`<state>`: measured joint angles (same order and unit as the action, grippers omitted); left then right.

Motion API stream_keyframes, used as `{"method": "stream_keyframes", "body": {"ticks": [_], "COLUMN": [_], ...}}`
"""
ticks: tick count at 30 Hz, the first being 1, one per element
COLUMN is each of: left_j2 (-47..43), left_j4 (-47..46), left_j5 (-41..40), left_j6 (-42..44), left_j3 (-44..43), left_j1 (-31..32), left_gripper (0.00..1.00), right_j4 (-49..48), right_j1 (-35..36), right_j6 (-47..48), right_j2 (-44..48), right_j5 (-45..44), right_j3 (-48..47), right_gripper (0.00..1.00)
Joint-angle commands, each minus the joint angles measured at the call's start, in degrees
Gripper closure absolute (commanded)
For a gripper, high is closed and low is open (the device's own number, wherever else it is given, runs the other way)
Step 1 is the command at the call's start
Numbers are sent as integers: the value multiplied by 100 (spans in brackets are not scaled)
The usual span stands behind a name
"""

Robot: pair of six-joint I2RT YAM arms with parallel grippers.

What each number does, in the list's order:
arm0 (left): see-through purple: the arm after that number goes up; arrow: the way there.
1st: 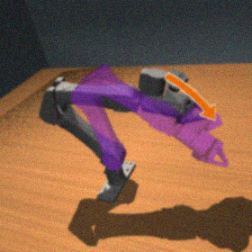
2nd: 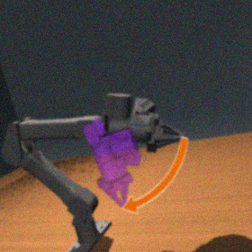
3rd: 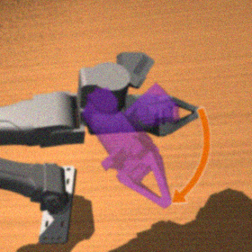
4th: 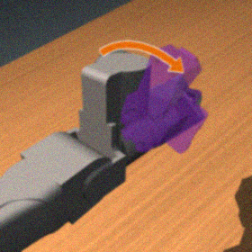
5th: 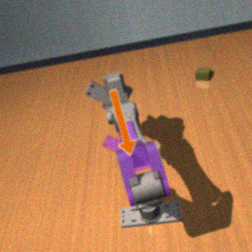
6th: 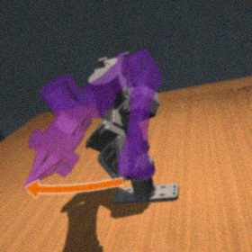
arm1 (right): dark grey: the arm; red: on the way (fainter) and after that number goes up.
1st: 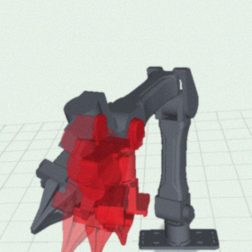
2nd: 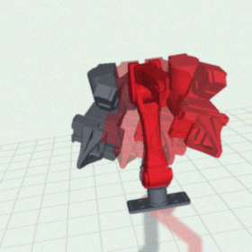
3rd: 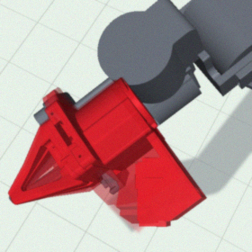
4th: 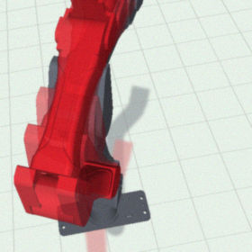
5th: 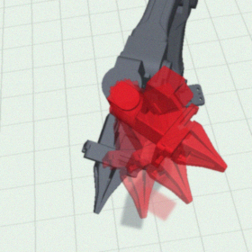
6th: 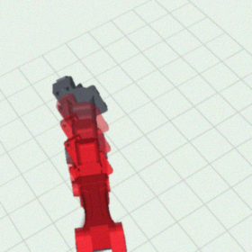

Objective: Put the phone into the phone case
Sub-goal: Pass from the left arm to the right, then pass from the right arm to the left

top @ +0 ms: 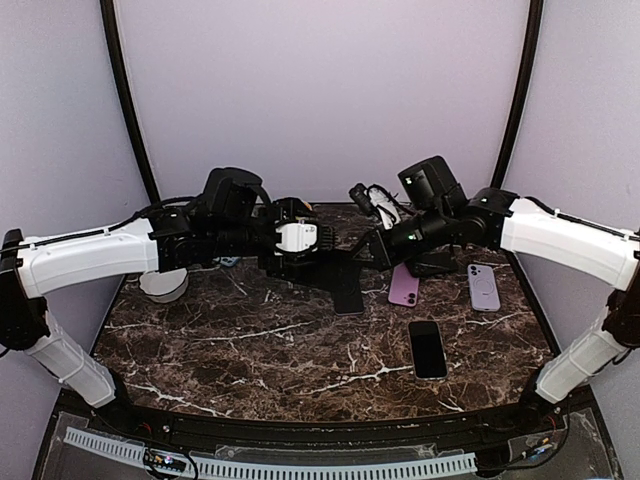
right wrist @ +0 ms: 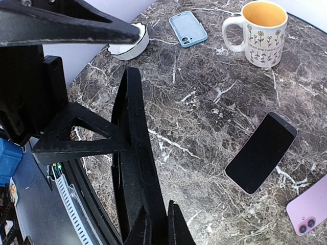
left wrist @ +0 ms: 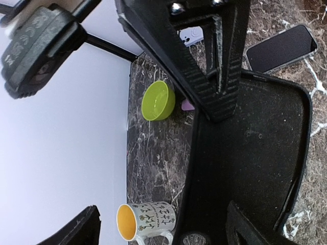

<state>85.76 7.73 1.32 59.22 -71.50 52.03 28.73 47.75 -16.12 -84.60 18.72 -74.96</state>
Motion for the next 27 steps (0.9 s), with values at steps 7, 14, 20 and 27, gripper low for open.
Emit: {"method": "stream_keyframes", "body": {"ticks": [7, 14, 20, 27], "left_j2": [-707, -817, -684, -626], "left_j4": [-833, -1108, -1272, -1885], "left_j5": [936, 1635, 1832, 1981], "left_j6": [-1500, -2836, -3717, -5304], "left_j3": [184, -151, -604, -710], "left_j1": [13, 12, 12, 9], "left_gripper": [10, 9, 11, 17], "right_j4": [-475, -1020, -1894, -2642], "right_j1": [42, 42, 42, 46], "right_j6": [-20, -208, -324, -336], "right_j2": [455, 741, 1127, 1367], "right_j5": [-397, -512, -435, -303], "right_j3": [68, 231, 567, 901], "right_gripper": [100, 100, 100, 100]}}
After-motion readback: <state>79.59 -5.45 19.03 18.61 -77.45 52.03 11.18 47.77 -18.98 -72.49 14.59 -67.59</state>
